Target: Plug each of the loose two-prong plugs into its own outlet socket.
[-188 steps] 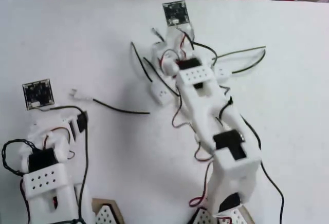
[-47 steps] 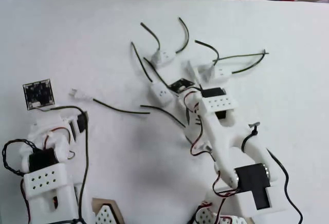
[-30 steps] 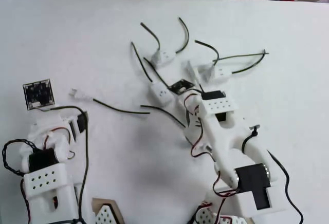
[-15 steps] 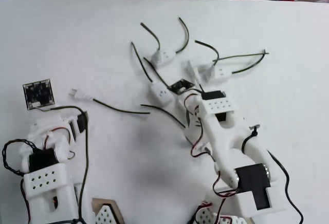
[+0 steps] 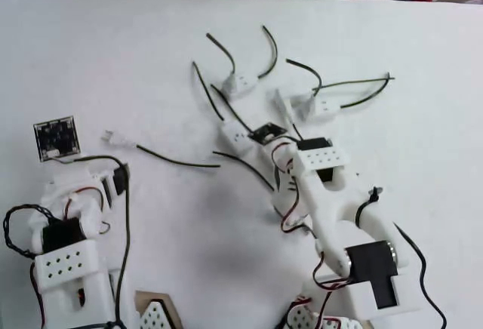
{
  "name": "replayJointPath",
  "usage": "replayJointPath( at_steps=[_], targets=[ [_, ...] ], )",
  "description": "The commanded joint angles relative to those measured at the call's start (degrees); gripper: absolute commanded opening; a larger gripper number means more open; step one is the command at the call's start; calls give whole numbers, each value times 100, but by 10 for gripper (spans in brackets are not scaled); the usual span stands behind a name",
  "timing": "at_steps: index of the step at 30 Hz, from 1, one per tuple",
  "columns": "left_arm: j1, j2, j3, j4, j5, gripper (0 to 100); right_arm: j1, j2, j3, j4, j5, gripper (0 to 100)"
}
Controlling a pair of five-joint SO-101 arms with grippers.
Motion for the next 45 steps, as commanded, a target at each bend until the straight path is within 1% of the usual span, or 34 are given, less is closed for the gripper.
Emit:
replayJointPath(
  at_steps=[1, 3, 5, 8, 10, 13, 16, 19, 22, 27, 30, 33, 39, 45],
  targets=[
    [-31, -110, -26, -114, 26, 316, 40, -259, -53, 22, 44, 17],
    [-31, -110, -26, -114, 26, 316, 40, -400, -158, 171, 35, 16],
    [-22, -110, -26, -114, 26, 316, -13, -673, -343, 532, 9, 17],
    [-22, -110, -26, -114, 26, 316, -154, -1297, -712, 989, -18, 17],
    [-13, -110, -26, -114, 26, 316, -286, -1807, -862, 1042, -18, 17],
    [-13, -110, -26, -114, 26, 316, -708, -2536, -826, 1042, -53, 17],
    [-13, -110, -26, -114, 26, 316, -1323, -3116, -721, 919, -695, 17],
    [-4, -110, -26, -114, 26, 316, -1921, -3582, -484, 382, -1468, 17],
    [127, -110, -26, -114, 26, 316, -2387, -3925, -97, -426, -2057, 17],
    [303, -110, -26, -123, 26, 317, -2791, -4224, 598, -1859, -2734, 17],
    [426, -110, -18, -431, 62, 317, -2949, -4303, 1046, -2677, -3068, 17],
    [743, -110, -26, -686, 70, 317, -3081, -4409, 1442, -3301, -3191, 17],
    [1692, -110, -62, -1204, 53, 317, -3125, -4980, 2321, -4418, -3191, 17],
    [2422, -110, -97, -1626, 35, 317, -3152, -5982, 3244, -4655, -3191, 17]
  ],
)
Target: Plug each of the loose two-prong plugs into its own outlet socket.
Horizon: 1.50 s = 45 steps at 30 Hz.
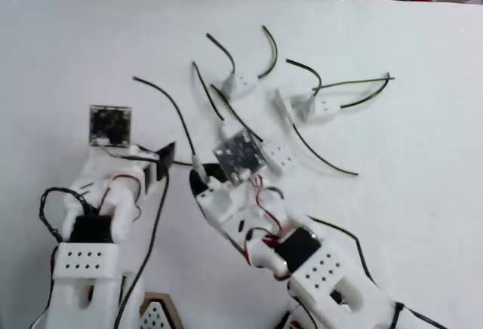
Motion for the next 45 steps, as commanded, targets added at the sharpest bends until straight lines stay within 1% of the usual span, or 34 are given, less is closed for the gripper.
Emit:
replayJointPath(
  at_steps=[1, 4, 7, 14, 17, 21, 24, 26, 29, 32, 34, 37, 40, 45],
  targets=[
    [409, -110, -97, -334, 18, 317, -31, -673, 316, -154, -53, 17],
    [699, -110, -123, -413, 18, 317, -31, -1051, 642, -154, -53, 17],
    [980, -110, -325, -193, 18, 317, -31, -1270, 835, -154, -53, 17],
    [1640, -110, -1187, 1064, 44, 317, -22, -1288, 870, -145, -53, 17],
    [1868, -110, -1363, 1415, 44, 317, -13, -1288, 870, -127, -53, 17],
    [1886, -110, -1407, 1442, 44, 317, -4, -1288, 870, -110, -53, 17],
    [1640, -110, -1407, 1442, 53, 317, 92, -1288, 870, -101, -53, 17],
    [1385, -110, -1415, 1442, 62, 317, 347, -1323, 870, -136, -53, 17],
    [1024, -66, -1424, 1451, 62, 317, 936, -1314, 782, -259, -53, 17],
    [884, -66, -1609, 1565, 62, 316, 1481, -1288, 765, -664, -114, 17],
    [919, -57, -1908, 1767, 62, 306, 1824, -1288, 756, -884, -431, 17],
    [1015, 163, -2505, 2057, 44, 234, 2325, -1288, 747, -1138, -738, 17],
    [1147, 725, -3086, 2330, 35, 168, 2774, -1288, 747, -1376, -914, 17],
    [1490, 1903, -3666, 2338, 62, 109, 3257, -1279, 747, -1587, -1231, 17]
  ],
)
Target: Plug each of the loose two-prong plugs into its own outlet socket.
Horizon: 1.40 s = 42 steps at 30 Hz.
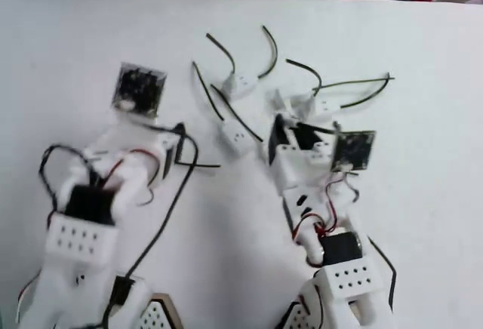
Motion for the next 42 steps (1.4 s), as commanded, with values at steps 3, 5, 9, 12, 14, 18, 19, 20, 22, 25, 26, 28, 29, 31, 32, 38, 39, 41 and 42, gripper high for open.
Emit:
replayJointPath(
  at_steps=[3, 5, 9, 12, 14, 18, 19, 20, 22, 25, 26, 28, 29, 31, 32, 38, 39, 41, 42],
  targets=[
    [479, 1358, -879, 18, 79, 99, 426, -66, -185, -224, -299, 17],
    [585, 1859, -1108, 18, 316, 129, 549, -66, -185, -242, -396, 17],
    [558, 2870, -1662, 44, 1415, 306, 910, -66, -185, -470, -422, 17],
    [602, 3670, -2066, 53, 1767, 351, 1156, -66, -185, -558, -422, 17],
    [699, 4215, -2382, 18, 1758, 334, 1218, -66, -185, -593, -422, 17],
    [840, 5323, -3138, 26, 1767, 325, 1235, -66, -185, -593, -422, 17],
    [857, 5578, -3341, 26, 1776, 325, 1235, -66, -185, -593, -422, 17],
    [875, 5824, -3525, 35, 1776, 325, 1235, -66, -185, -593, -422, 17],
    [892, 6290, -3851, 62, 1776, 324, 1235, -66, -185, -593, -422, 17],
    [892, 6905, -4255, 62, 1785, 324, 1235, -66, -185, -593, -422, 17],
    [892, 7090, -4378, 62, 1820, 324, 1235, -66, -185, -593, -422, 17],
    [892, 7433, -4633, 62, 2048, 324, 1209, -66, -185, -593, -422, 17],
    [892, 7591, -4756, 62, 2127, 324, 1200, -66, -185, -593, -422, 17],
    [884, 7864, -4958, 62, 2145, 324, 1200, -66, -185, -585, -413, 17],
    [884, 7943, -5029, 70, 2127, 321, 1200, -66, -185, -585, -413, 17],
    [884, 8092, -5292, 642, 1301, 155, 1200, -66, -185, -585, -404, 17],
    [866, 8092, -5292, 712, 1160, 125, 1200, -66, -185, -585, -404, 17],
    [840, 8092, -5292, 897, 870, 83, 1200, -66, -185, -576, -404, 17],
    [840, 8092, -5292, 976, 721, 72, 1200, -66, -185, -576, -404, 17]
  ],
)
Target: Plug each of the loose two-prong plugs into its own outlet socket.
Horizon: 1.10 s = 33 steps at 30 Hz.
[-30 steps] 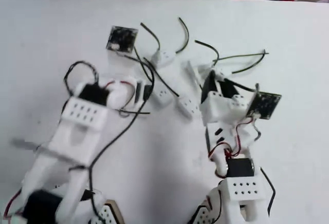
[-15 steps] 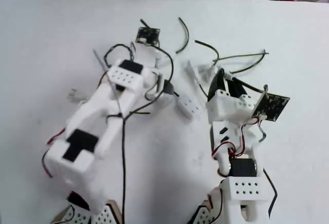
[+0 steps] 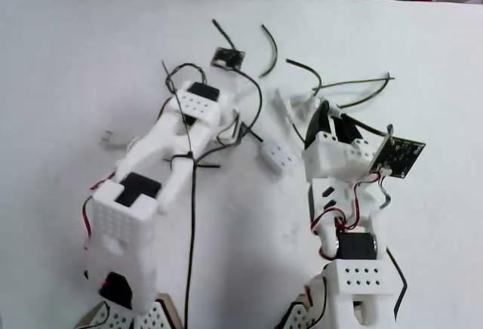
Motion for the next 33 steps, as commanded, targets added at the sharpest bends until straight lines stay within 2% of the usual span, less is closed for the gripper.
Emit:
replayJointPath(
  at_steps=[1, 6, 18, 28, 33],
  targets=[
    [-4, -92, -237, 343, -571, 68, 31, -66, -185, -110, -18, 17],
    [48, -303, -536, 1248, -1433, 67, 31, -66, -185, -101, 0, 17],
    [-57, -2378, -378, 2804, -2400, 68, 31, -66, -185, -101, 9, 17],
    [-251, -4813, 1134, 2673, -2523, 68, 31, -66, -185, -92, 9, 17],
    [-242, -5411, 2681, 1811, -2532, 68, 66, -66, -185, -101, 0, 17]
  ],
)
